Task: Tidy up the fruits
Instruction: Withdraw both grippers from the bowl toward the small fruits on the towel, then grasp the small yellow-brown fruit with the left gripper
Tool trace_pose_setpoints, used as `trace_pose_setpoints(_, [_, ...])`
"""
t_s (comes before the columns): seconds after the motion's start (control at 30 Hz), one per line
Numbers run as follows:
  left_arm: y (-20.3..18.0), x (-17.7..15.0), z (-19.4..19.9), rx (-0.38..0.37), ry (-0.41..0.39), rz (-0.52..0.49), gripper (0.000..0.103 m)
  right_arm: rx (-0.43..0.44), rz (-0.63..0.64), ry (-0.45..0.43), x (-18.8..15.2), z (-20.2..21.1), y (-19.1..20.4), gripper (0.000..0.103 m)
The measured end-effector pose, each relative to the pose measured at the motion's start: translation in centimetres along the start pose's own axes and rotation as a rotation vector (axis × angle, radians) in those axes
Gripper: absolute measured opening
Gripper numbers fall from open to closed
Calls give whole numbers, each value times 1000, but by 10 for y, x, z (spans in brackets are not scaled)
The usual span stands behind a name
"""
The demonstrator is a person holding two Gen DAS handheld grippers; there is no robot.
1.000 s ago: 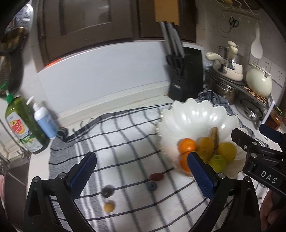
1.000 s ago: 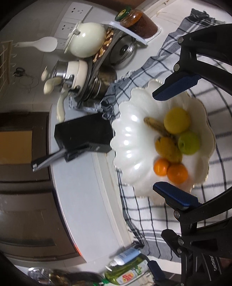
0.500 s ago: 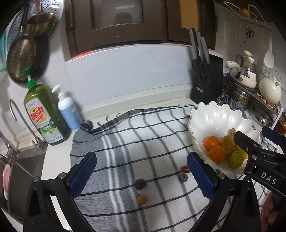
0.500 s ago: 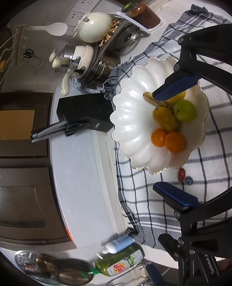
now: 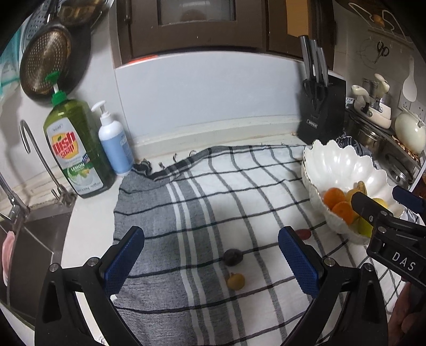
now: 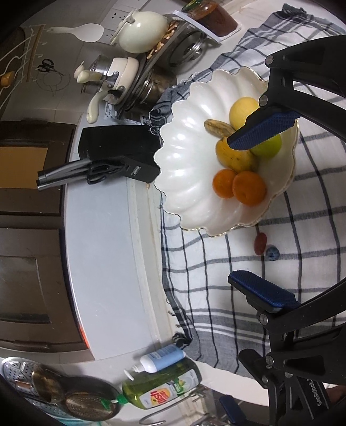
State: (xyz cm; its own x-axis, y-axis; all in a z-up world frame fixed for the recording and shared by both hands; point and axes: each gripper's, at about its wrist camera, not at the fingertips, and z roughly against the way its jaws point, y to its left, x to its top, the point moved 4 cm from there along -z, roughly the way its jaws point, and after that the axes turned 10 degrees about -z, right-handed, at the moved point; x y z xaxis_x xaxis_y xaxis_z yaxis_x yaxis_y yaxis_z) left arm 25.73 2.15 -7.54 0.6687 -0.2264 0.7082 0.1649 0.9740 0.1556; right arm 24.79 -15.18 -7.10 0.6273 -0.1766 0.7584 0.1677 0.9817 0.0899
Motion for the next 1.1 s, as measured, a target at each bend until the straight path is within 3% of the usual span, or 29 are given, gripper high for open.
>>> trace_pose_setpoints(0.27, [-6, -22, -14, -26, 34, -2, 95, -9, 2, 17, -16, -8, -1, 92])
trace_pose_setpoints(0.77, [-33, -55, -42, -91, 81, -32, 57, -21, -3, 39, -43, -19, -9, 92])
trace_pose_setpoints(1.1, [-41, -67, -58, -102, 109, -61, 47, -20, -3, 57, -54, -27, -9, 92])
